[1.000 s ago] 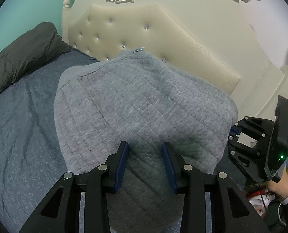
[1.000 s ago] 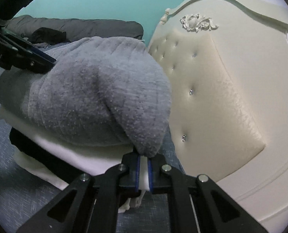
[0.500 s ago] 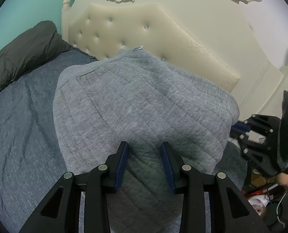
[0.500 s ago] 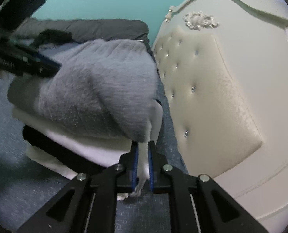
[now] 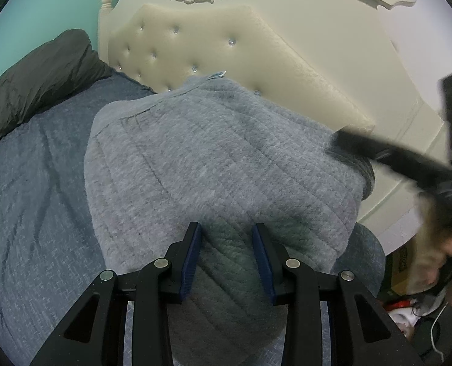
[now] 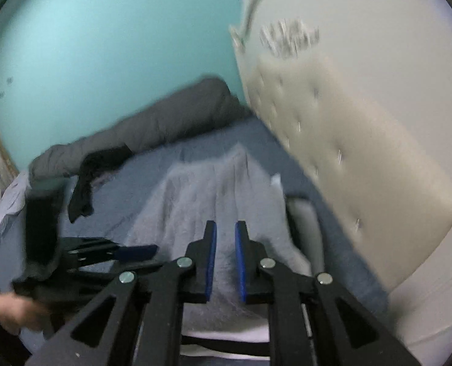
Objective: Fold clothes
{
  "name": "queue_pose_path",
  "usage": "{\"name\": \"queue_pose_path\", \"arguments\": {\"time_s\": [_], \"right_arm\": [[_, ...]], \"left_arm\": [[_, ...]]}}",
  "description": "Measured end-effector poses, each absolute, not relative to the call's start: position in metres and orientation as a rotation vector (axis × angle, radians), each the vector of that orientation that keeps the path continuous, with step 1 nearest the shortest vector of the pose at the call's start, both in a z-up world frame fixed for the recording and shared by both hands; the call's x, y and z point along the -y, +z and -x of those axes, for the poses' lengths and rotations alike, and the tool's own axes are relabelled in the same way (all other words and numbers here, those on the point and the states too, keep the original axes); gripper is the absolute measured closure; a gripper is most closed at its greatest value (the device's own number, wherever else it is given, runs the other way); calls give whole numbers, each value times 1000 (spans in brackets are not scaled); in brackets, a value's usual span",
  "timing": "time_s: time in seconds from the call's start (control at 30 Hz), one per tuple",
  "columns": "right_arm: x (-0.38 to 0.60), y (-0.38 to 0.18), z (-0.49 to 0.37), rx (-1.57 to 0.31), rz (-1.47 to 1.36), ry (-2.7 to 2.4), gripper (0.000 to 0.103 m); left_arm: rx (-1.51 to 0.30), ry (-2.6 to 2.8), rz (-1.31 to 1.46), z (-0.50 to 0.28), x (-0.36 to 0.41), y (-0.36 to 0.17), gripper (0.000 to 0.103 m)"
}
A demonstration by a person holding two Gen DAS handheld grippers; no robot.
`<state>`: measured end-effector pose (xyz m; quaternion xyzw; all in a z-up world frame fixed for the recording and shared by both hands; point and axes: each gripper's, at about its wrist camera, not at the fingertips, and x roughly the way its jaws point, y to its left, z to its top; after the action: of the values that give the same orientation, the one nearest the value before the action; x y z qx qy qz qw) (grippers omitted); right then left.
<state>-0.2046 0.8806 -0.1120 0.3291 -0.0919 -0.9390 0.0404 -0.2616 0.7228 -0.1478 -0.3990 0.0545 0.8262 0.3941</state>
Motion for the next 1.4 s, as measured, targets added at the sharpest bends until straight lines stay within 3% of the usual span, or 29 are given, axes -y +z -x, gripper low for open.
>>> {"name": "queue_pose_path", "arguments": {"time_s": [0.43, 1.1, 1.27, 1.4], "right_arm": [[-904, -180, 208, 360, -1132, -3004, 99], [-864, -149, 196, 253, -1033, -2993, 99], [-902, -153, 189, 410, -1061, -3080, 99], [-901, -144, 177, 410, -970, -3085, 99]], "left_arm": [[-81, 2085, 1018, 253, -697, -163, 64], [-84, 2111, 1017, 251, -689, -157, 64], [-94, 2120, 1015, 251, -688, -155, 64], [-88, 2134, 1019, 250, -687, -153, 64]]}}
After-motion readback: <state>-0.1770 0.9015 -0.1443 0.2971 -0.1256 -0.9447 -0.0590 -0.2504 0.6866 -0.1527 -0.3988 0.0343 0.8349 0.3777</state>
